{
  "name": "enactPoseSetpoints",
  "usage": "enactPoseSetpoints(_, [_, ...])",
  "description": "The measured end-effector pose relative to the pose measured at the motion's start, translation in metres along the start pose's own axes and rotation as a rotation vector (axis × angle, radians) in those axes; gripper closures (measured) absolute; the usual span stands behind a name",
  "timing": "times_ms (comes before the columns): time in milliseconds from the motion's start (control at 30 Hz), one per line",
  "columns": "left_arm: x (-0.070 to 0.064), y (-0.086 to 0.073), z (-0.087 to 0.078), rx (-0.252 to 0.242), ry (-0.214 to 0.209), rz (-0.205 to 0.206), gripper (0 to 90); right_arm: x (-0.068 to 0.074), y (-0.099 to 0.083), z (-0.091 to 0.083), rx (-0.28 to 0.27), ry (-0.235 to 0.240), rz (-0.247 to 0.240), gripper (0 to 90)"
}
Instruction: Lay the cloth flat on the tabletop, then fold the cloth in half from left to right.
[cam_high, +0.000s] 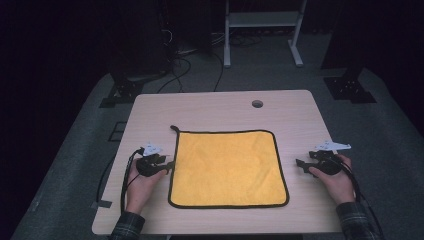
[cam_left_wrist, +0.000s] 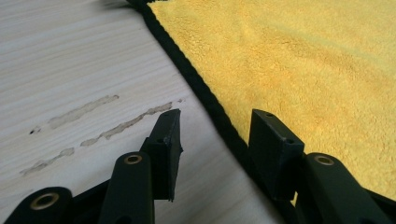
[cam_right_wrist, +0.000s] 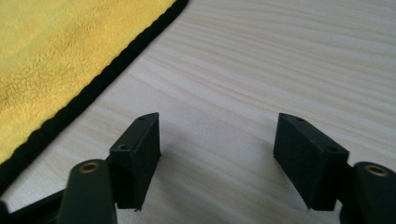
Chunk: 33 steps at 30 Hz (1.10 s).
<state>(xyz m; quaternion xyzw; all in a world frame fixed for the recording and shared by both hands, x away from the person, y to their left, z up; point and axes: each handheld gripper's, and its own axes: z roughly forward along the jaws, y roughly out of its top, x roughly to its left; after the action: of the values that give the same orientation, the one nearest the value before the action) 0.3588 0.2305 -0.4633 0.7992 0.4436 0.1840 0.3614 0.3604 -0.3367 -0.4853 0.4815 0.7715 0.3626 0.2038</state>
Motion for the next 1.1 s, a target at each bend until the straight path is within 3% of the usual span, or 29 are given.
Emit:
enactPoseSetpoints(67, [0.0, 0.001, 0.004, 0.001, 0.001, 0.007, 53.2, 0.003, 0.0, 0.001, 0.007, -0.009, -0.022, 27.2])
enactPoseSetpoints(233, [0.0, 0.001, 0.011, 0.007, -0.001, 0.012, 55.4, 0.004, 0.001, 0.002, 0.011, -0.01, -0.02, 25.1])
enactPoseSetpoints(467, [-0.001, 0.001, 0.018, -0.008, 0.032, 0.015, 55.3, 0.004, 0.002, 0.003, 0.012, -0.009, -0.02, 24.8])
enactPoseSetpoints(733, [-0.003, -0.002, 0.019, -0.023, 0.063, -0.015, 51.8, 0.004, 0.002, 0.003, 0.012, -0.009, -0.02, 24.8])
enactPoseSetpoints(967, [-0.008, -0.005, 0.018, -0.041, 0.025, -0.033, 74.9, 0.004, 0.002, 0.003, 0.013, -0.007, -0.022, 24.5])
enactPoseSetpoints(1100, [-0.01, -0.005, 0.019, -0.043, 0.019, -0.053, 82.0, 0.004, 0.002, 0.004, 0.012, -0.007, -0.025, 24.5])
